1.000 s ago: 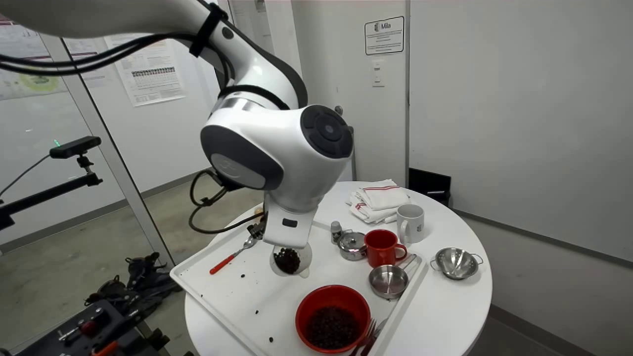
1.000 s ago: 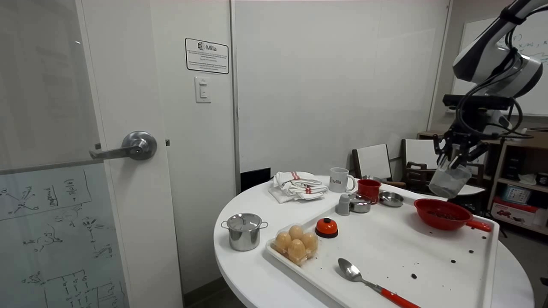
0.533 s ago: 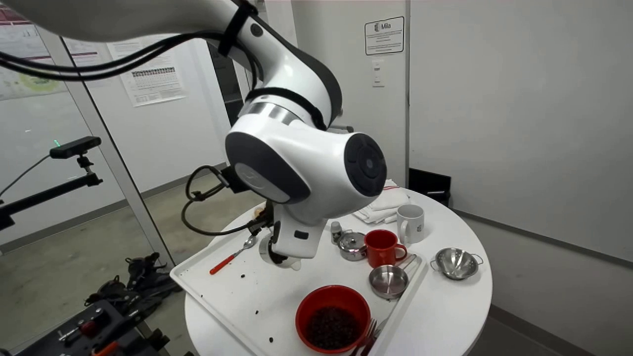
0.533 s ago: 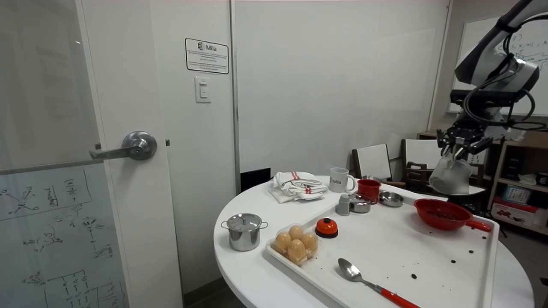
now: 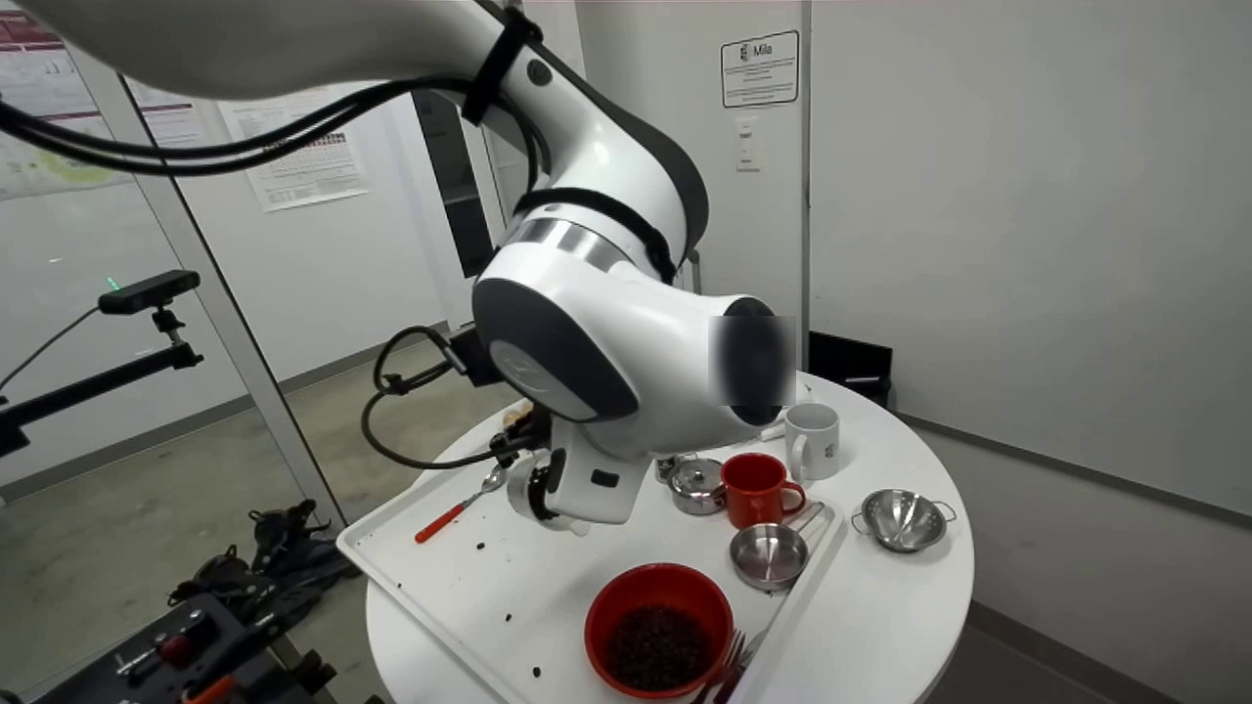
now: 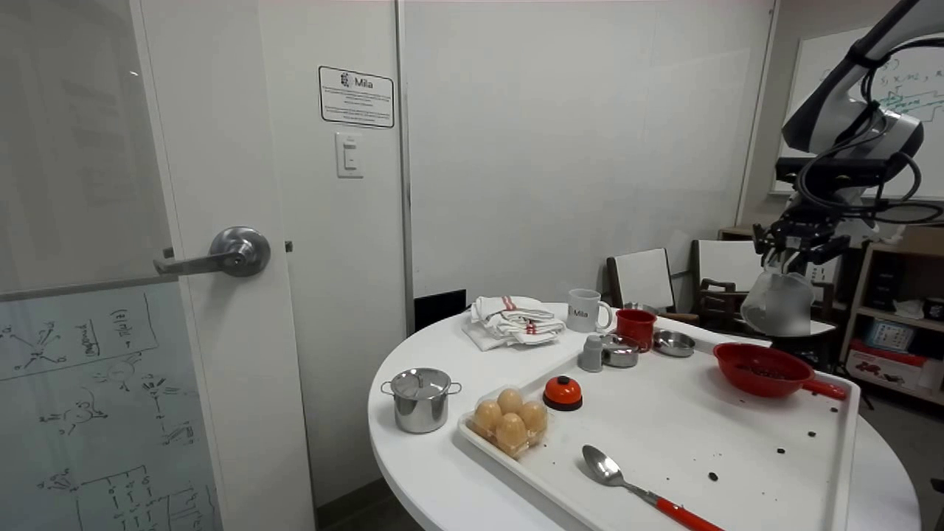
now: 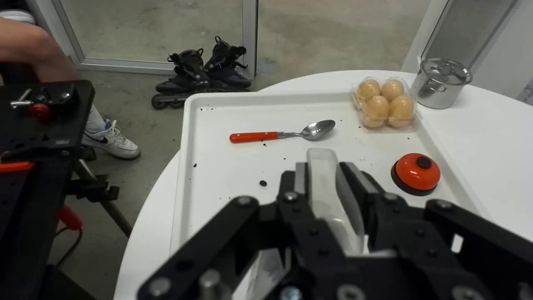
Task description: Pour some contents from the clear jar into the orange bowl then put the jar on the table
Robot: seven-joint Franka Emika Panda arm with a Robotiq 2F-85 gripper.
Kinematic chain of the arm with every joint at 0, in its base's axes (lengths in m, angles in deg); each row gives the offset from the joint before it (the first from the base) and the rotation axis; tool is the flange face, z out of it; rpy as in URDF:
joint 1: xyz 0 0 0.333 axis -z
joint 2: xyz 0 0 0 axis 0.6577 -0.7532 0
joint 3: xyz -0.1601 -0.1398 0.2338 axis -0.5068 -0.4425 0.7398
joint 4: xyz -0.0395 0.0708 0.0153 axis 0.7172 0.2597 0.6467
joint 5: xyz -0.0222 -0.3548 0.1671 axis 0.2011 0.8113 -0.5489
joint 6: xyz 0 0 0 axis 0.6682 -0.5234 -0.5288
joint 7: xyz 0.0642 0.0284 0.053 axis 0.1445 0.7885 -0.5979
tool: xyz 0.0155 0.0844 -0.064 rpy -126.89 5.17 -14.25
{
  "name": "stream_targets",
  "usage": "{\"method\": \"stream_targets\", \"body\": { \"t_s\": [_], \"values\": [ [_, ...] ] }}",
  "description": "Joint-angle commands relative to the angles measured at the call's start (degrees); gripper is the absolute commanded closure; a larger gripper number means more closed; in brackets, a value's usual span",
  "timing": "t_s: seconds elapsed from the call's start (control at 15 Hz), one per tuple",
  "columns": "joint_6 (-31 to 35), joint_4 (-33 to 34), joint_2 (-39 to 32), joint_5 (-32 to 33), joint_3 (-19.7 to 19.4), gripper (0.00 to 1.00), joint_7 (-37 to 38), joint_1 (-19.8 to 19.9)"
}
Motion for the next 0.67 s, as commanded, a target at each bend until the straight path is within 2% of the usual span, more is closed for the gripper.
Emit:
{"method": "stream_targets", "body": {
  "t_s": [0.0, 0.33, 0.6],
  "values": [
    [-5.0, 2.2, -2.0, 1.1, -0.5, 0.94, 0.0, -0.3],
    [-14.4, 5.9, -5.5, -0.9, -1.5, 0.94, -0.7, 2.4],
    [-19.2, 8.5, -8.0, -2.9, -3.3, 0.94, -0.6, 4.8]
  ]
}}
